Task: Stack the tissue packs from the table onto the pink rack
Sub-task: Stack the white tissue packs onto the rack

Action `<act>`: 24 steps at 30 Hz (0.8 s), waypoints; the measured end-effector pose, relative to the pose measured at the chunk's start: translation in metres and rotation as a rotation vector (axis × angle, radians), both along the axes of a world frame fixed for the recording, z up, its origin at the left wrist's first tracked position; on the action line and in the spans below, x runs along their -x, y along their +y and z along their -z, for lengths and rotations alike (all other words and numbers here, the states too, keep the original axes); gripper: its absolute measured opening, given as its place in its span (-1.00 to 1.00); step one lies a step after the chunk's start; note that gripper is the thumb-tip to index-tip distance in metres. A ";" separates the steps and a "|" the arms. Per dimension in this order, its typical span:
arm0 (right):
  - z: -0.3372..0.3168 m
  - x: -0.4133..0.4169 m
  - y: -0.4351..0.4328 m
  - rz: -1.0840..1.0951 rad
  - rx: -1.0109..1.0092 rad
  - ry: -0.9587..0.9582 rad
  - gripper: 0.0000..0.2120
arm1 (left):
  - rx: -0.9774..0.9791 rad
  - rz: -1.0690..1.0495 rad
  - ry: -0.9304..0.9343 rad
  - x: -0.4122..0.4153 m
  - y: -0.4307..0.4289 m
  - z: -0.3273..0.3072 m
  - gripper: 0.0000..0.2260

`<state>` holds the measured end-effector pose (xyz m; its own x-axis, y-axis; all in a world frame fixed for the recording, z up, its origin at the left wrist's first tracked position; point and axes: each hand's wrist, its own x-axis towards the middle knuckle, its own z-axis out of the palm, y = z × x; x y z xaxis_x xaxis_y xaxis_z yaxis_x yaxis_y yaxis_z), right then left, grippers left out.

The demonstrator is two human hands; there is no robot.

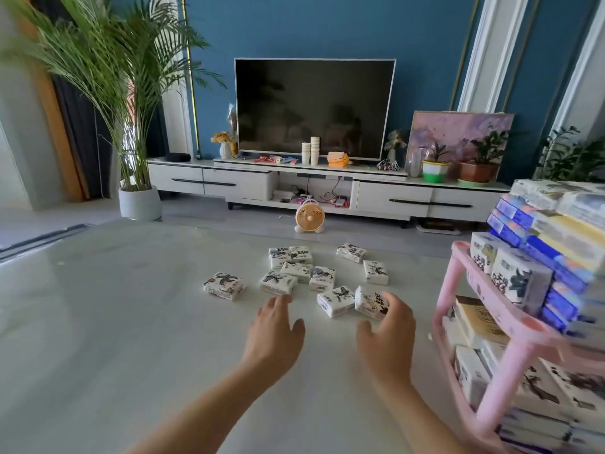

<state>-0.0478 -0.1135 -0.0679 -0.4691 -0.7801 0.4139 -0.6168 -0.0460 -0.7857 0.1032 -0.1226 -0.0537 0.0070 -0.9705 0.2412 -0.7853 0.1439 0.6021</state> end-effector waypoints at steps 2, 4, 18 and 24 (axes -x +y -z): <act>0.002 0.006 -0.017 0.045 0.066 -0.003 -0.46 | 0.102 0.062 -0.043 0.025 -0.017 0.010 -0.53; 0.005 0.010 -0.035 0.023 0.055 0.042 -0.40 | 0.172 0.104 -0.067 0.047 -0.037 0.016 -0.47; 0.014 0.021 -0.038 -0.211 -0.078 0.090 -0.65 | 0.013 0.037 0.314 0.053 -0.039 0.018 -0.23; 0.000 0.006 0.039 -0.355 0.244 0.045 -0.75 | -0.077 0.103 0.714 0.013 0.050 -0.039 -0.39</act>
<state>-0.0536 -0.0748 -0.0681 -0.1663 -0.7667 0.6201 -0.5626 -0.4427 -0.6982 0.0901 -0.0726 -0.0147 0.0450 -0.9888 0.1425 -0.1819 0.1322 0.9744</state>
